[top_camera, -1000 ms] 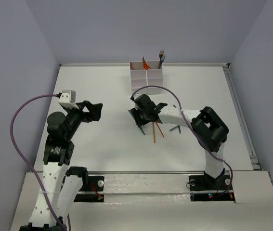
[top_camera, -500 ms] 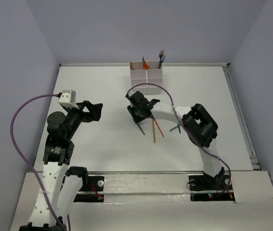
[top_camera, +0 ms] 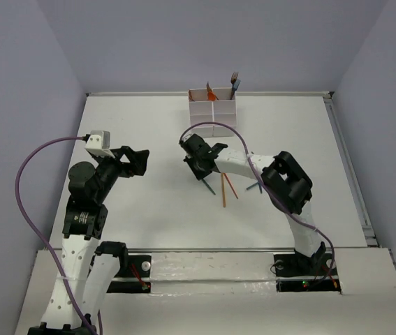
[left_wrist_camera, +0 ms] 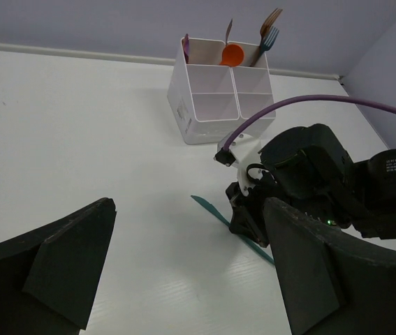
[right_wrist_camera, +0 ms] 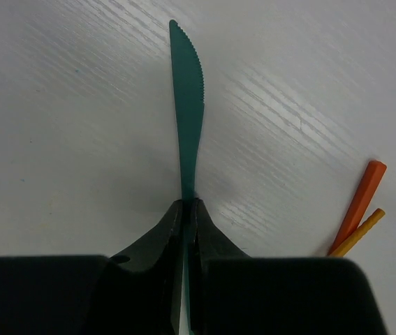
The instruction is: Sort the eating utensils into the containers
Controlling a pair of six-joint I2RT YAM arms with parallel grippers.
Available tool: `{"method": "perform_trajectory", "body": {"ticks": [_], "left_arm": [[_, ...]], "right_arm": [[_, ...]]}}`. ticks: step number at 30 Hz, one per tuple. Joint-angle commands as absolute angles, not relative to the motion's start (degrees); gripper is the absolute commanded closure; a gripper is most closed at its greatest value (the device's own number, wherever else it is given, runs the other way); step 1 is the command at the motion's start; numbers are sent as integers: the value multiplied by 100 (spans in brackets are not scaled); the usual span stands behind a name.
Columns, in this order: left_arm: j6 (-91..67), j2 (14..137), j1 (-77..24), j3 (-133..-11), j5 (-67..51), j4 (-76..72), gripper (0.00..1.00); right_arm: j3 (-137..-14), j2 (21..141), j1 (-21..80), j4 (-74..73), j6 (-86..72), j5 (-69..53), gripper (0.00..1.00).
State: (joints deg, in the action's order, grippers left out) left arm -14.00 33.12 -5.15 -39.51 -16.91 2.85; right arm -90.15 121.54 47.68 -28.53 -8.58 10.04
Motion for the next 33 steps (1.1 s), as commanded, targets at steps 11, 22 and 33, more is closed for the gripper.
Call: {"method": "perform_trajectory", "body": {"ticks": [11,22,33], "left_arm": [[-1362,3261,-519,-4096,-1740,105,1],[-1336,3401,-519,-4122,-1731,88,1],[-1318,3542,-519,-4140,-1740,79,1]], "right_arm": [[-9237,11083,4009,60,-686,984,93],[-8868,11777,3480,3971,-194,598,93],[-9307,12682,3252,5062,-132,659,93]]}}
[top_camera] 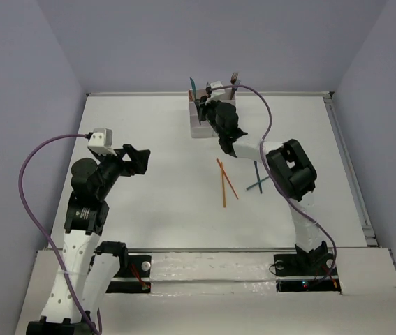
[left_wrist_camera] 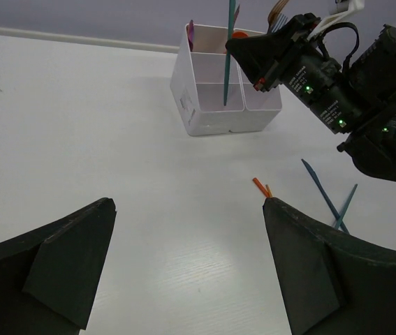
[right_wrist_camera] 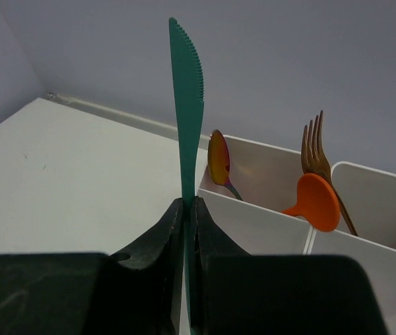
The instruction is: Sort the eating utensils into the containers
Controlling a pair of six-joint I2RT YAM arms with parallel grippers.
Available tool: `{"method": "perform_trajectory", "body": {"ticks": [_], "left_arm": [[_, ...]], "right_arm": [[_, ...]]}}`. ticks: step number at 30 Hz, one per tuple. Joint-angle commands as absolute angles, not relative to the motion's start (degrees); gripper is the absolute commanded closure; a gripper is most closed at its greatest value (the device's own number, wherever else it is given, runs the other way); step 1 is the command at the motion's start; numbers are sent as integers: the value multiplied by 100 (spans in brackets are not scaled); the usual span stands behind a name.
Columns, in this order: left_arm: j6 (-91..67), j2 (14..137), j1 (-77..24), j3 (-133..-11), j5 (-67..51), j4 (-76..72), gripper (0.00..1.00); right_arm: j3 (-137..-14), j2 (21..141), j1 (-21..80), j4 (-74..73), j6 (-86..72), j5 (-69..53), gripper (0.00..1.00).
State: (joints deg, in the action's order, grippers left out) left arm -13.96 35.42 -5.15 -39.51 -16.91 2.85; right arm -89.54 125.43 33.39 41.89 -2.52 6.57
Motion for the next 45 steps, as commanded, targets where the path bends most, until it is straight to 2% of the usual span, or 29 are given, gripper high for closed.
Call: {"method": "perform_trajectory", "body": {"ticks": [1,8,17,21,24,30,35,40,45], "left_arm": [[-1327,3559,-519,-4148,-1749,79,1],[-1327,3568,-519,-4148,-1767,70,1],[-1318,3542,-519,-4148,-1793,62,1],[-1327,3516,-519,-4148,-1802,62,1],[-1336,3489,-519,-4131,-1819,44,1],[-1345,3358,-519,-4122,-1802,44,1],[-1354,3235,-519,-4104,-1811,44,1],[-1362,3059,-571,-4078,-1784,79,1],[-1354,2918,-755,-4078,-1723,114,1]], "right_arm": [[-9386,12778,3252,5071,-123,659,93],[-9606,13148,3252,5106,-70,703,93],[-9185,13210,3252,5352,-79,738,92],[-8921,12921,3252,5476,-97,651,63],[-8781,12561,3252,5309,-123,554,56],[-8000,11568,3252,5002,-412,536,56],[-7138,10452,3252,2907,-1317,1211,56],[-6024,9696,3252,1540,-1933,1836,59],[-5397,8992,3146,397,-2460,1942,63]]}}
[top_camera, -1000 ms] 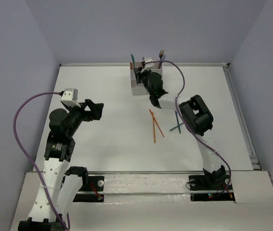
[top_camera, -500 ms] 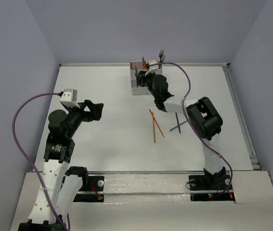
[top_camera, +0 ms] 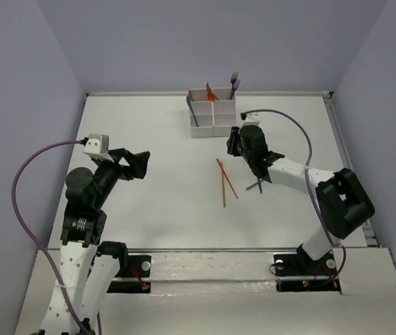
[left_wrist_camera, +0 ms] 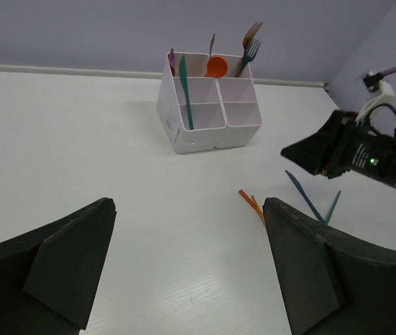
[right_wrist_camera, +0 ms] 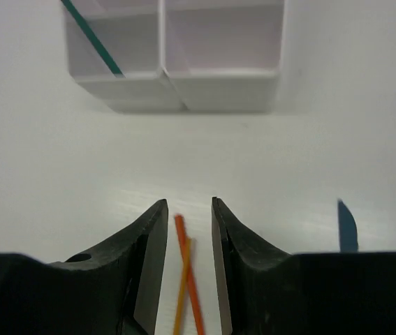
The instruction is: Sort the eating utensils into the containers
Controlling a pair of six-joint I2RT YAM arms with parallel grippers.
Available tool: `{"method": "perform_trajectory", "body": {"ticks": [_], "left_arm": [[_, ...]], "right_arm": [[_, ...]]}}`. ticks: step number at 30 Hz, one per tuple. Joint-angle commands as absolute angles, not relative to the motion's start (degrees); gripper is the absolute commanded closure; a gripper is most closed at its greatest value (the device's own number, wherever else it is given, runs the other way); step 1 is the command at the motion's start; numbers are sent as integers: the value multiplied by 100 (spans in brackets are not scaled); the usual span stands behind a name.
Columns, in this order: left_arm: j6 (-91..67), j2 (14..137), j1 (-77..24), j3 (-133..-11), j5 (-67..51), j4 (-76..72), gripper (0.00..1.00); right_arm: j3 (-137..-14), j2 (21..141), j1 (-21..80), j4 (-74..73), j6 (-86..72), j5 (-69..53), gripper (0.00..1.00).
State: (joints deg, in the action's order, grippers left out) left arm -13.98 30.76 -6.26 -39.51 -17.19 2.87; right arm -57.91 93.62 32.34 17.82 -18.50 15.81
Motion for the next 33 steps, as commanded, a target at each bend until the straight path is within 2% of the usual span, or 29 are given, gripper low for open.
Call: {"method": "perform_trajectory", "body": {"ticks": [1,4,9,10,15,16,19,29,32,33], "left_arm": [[-1354,2866,-817,-4078,-1697,140,1],[-1345,2786,-888,-4069,-1617,176,1],[-1345,2619,-1151,-4069,-1547,202,1],[-1345,2602,-1151,-4069,-1547,211,1],[-1345,2531,-1336,-4069,-1521,220,1],[-1336,2531,-1388,-4069,-1503,228,1],[-1336,2514,-1450,-4078,-1494,237,1],[-1310,2479,-1617,-4104,-1406,281,1],[-1301,2478,-1617,-4104,-1398,290,1],[-1309,2470,-1617,-4113,-1389,290,1]], "right_arm": [[-5344,8930,3146,30,-2548,2029,63],[-5160,8710,3033,-702,-2610,2311,62],[-5010,8614,2532,-1467,-2777,2101,60],[-4949,8552,2409,-1511,-2803,2101,56],[-4895,8525,2031,-1652,-2944,2171,51],[-4939,8595,1891,-1670,-2997,2145,47],[-4957,8727,1627,-1617,-3085,1970,43],[-5212,9395,1187,-1635,-3129,1582,44],[-5273,9641,1187,-1608,-3146,1486,51],[-5282,9694,1134,-1608,-3173,1468,57]]}}
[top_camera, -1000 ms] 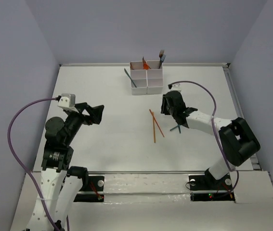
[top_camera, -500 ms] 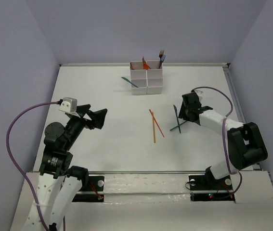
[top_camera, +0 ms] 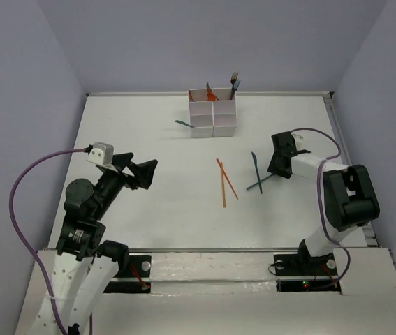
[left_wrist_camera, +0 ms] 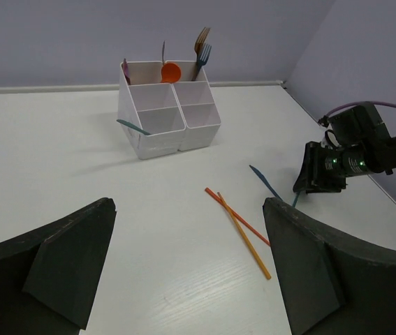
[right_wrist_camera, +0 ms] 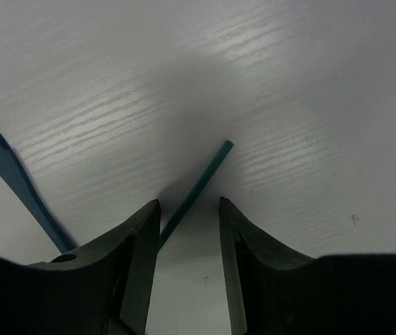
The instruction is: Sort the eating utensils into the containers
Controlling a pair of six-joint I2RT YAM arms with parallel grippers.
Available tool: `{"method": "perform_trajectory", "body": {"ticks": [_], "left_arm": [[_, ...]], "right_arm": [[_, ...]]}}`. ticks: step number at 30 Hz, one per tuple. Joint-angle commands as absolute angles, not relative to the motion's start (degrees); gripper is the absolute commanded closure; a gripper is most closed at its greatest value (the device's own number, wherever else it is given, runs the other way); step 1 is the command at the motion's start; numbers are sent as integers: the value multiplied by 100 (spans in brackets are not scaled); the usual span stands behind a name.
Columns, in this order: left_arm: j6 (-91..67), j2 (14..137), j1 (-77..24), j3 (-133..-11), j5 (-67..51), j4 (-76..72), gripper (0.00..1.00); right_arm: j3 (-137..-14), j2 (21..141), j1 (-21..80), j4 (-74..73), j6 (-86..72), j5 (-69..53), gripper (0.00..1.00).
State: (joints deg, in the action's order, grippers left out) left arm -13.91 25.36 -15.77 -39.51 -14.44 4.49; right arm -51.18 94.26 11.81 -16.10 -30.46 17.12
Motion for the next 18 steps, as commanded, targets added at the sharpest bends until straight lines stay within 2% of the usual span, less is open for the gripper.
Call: {"method": "perform_trajectory", "body": {"ticks": [1,5,12,18], "left_arm": [[-1310,2461,-1617,-4113,-1397,299,1],[-1301,2470,-1617,-4113,-1371,290,1],[-1301,2496,-1617,-4105,-1354,290,1],[-1292,2540,-1617,-4113,-1354,290,1]], "right_arm": [[-5265,9712,1134,-1600,-3182,1459,61],[-5168,9695,1134,-1477,-3217,1468,77],[-4949,9318,1134,-1108,-3252,1266,92],[-4965,8649,1134,-826,-3287,897,93]]}}
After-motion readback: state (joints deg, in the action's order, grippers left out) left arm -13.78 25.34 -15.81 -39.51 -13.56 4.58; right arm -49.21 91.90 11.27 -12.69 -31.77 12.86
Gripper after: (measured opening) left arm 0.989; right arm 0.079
